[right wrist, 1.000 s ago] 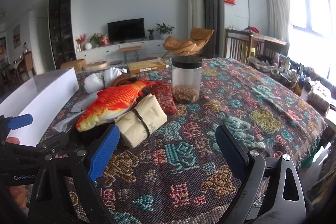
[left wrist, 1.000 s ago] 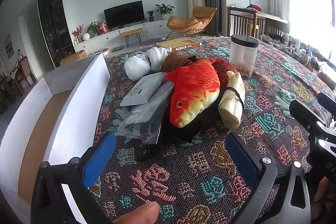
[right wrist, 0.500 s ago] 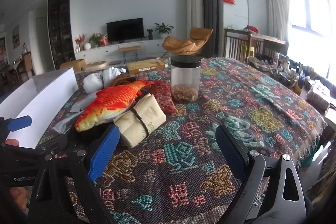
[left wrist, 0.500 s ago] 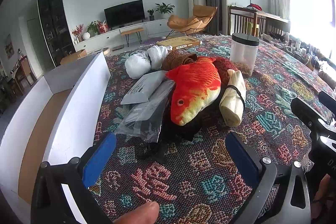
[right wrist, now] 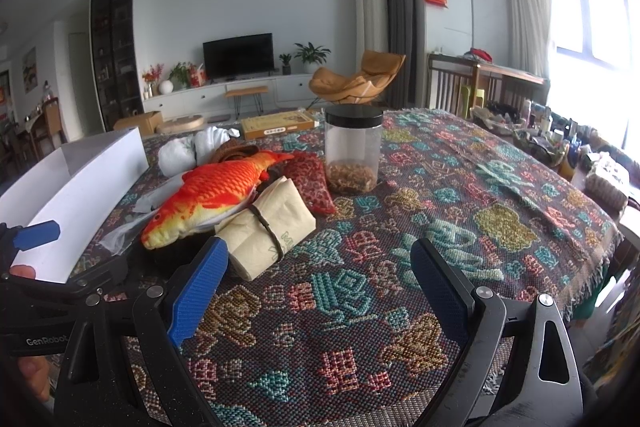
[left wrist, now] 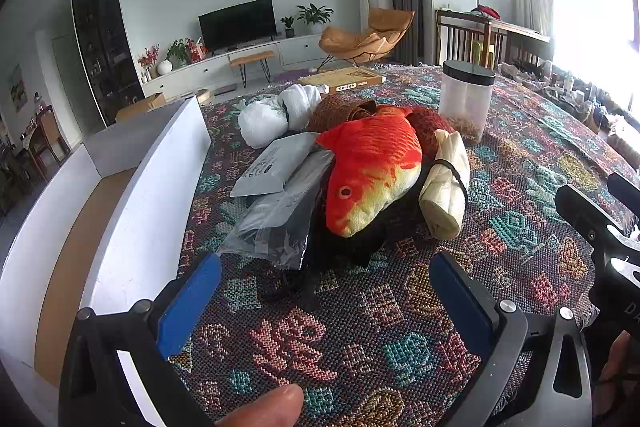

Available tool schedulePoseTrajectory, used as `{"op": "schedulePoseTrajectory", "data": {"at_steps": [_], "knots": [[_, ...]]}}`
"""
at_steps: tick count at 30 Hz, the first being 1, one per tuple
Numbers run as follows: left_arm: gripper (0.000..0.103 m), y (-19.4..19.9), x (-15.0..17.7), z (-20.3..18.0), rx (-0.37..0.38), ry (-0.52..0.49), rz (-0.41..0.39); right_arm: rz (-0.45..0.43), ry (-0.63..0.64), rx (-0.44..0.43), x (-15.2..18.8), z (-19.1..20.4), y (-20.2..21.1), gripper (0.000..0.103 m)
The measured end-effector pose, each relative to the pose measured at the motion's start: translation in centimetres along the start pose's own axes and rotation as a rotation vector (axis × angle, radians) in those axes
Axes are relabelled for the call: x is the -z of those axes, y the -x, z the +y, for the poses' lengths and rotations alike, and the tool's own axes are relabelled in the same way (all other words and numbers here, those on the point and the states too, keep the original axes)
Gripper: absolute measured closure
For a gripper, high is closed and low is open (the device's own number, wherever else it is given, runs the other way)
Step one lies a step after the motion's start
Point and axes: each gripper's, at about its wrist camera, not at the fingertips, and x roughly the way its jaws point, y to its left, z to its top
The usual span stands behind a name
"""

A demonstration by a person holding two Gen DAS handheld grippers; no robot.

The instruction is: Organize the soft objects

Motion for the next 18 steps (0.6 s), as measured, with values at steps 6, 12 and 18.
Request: {"op": "schedulePoseTrajectory", "data": {"at_steps": [6, 12, 18], "knots": [[0.000, 0.00, 0.09, 0.05, 0.000, 0.000, 0.001, 0.001, 0.000, 0.000, 0.04, -0.10, -0.03, 0.009], [0.000, -0.01, 0.11, 0.06, 0.001, 0.001, 0.002, 0.001, 0.000, 0.000, 0.05, -0.09, -0.04, 0.009], [0.000, -0.22, 0.32, 0.04, -0.001, 0.000, 0.005, 0.001, 0.001, 0.000, 0.05, -0.03, -0.04, 0.009]]}}
